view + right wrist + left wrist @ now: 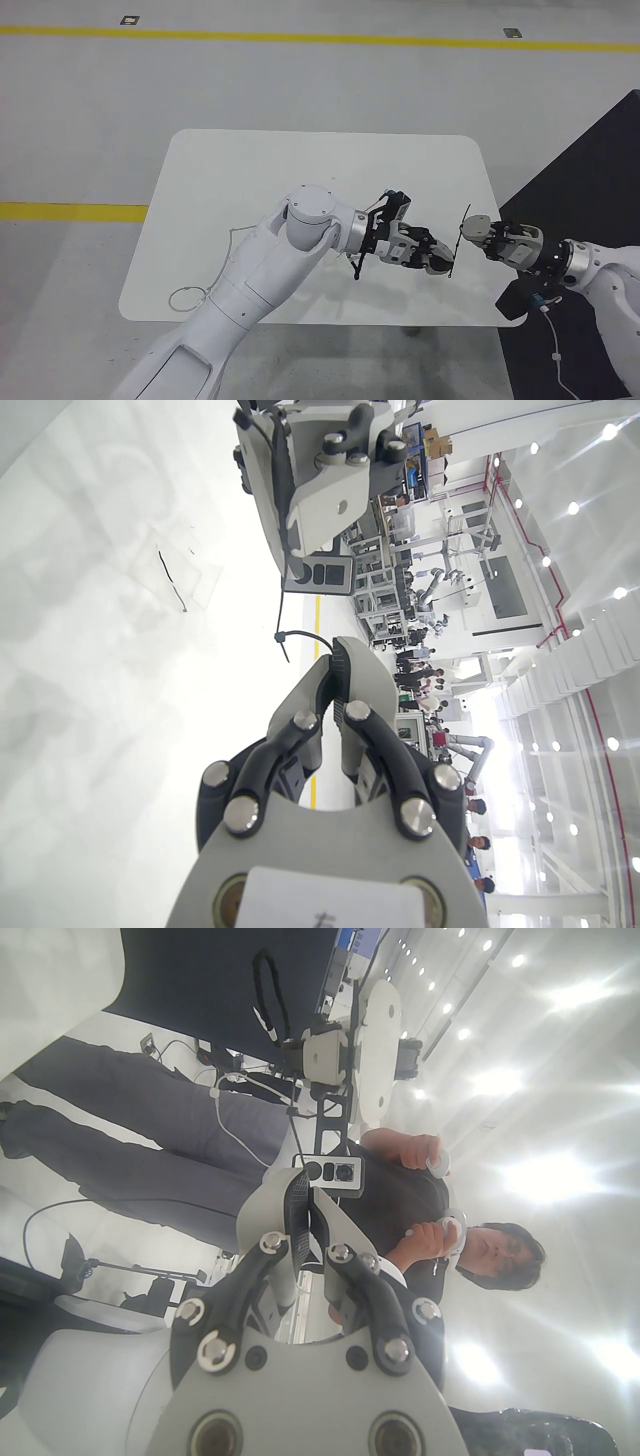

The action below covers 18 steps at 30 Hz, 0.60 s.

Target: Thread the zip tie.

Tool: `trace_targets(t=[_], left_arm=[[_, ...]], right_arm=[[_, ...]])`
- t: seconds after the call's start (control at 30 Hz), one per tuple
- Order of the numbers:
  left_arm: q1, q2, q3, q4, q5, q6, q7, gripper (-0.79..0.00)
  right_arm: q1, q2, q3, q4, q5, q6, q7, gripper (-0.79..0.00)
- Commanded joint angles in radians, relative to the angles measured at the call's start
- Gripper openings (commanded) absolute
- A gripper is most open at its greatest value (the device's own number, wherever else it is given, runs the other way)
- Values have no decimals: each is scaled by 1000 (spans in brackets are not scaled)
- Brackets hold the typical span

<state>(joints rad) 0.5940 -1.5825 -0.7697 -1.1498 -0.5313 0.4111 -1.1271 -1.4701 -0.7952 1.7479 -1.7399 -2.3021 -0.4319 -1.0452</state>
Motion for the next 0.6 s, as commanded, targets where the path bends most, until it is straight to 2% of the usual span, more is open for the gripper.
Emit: trace_targets(t=[0.0, 0.57], left_arm=[[-1, 0, 0, 0, -2, -1, 3, -785], [11, 5, 0, -2, -12, 4, 0, -785]], right_arm=[[-1, 2, -1, -2, -1, 1, 1, -785], [-7, 12, -11, 19, 3, 21, 21, -785]])
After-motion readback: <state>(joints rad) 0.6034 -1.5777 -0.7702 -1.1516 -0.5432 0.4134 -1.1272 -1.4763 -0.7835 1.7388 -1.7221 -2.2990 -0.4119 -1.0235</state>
